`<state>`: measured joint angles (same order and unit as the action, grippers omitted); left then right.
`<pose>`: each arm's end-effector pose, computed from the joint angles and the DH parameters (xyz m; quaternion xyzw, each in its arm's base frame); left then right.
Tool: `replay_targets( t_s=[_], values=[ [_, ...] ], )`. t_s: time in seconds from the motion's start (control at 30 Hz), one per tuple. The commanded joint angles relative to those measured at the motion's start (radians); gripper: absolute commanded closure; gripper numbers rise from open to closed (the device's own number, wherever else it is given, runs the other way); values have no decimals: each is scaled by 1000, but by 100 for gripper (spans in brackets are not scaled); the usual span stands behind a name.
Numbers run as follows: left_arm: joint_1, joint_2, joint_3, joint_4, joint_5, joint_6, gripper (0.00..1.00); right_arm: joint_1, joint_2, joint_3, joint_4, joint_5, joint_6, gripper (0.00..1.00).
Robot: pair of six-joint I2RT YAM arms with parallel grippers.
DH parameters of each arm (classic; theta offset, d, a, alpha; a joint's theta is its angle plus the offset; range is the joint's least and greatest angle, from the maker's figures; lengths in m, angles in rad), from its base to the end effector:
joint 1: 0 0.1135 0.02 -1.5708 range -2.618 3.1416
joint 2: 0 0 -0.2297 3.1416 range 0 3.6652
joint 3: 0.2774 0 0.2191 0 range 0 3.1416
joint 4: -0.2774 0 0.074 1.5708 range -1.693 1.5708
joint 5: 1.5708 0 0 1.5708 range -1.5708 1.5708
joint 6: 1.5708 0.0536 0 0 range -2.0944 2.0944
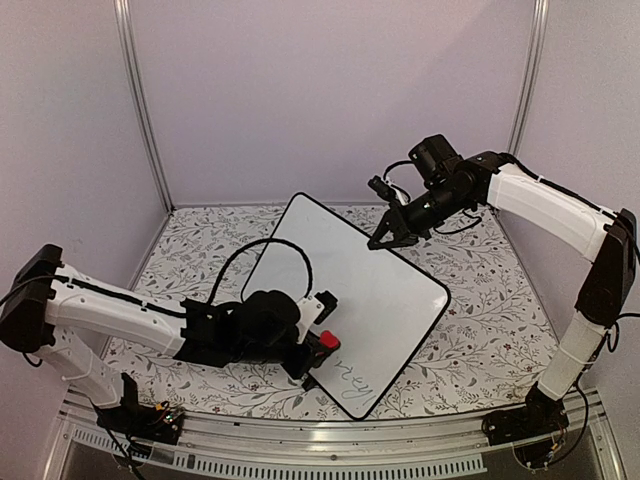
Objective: Erase the whiteboard
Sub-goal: Erase the center of the whiteboard.
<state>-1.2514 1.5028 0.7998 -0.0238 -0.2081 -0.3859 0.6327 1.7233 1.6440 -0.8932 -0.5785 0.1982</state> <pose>0.1042 -0.2799 0.1682 0.3419 0.8415 -0.2327 0.3475 0.2542 0.2227 0.2854 -0.2795 0.8762 0.3634 0.1484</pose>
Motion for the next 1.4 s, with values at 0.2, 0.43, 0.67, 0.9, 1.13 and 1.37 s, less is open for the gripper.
replay_targets(
  t_s=[0.2,0.43,0.67,0.9,1.13,1.37],
  values=[
    [-11,51,-16,46,69,-22,100,39,36,-7,-54,-20,-33,100],
    [-30,55,-62,38,82,-57,100,39,37,-6,-55,-21,-33,100],
    [-67,59,-96,27,88,-87,100,39,38,-3,-56,-21,-33,100],
    [-79,33,-139,-18,86,-111,100,39,35,-4,-56,-20,-33,100],
    [-79,-51,-98,-48,-16,-63,100,39,34,-6,-57,-20,-33,100],
    [-75,-50,-9,-69,-127,-23,100,39,31,-7,-57,-20,-31,100]
  ],
)
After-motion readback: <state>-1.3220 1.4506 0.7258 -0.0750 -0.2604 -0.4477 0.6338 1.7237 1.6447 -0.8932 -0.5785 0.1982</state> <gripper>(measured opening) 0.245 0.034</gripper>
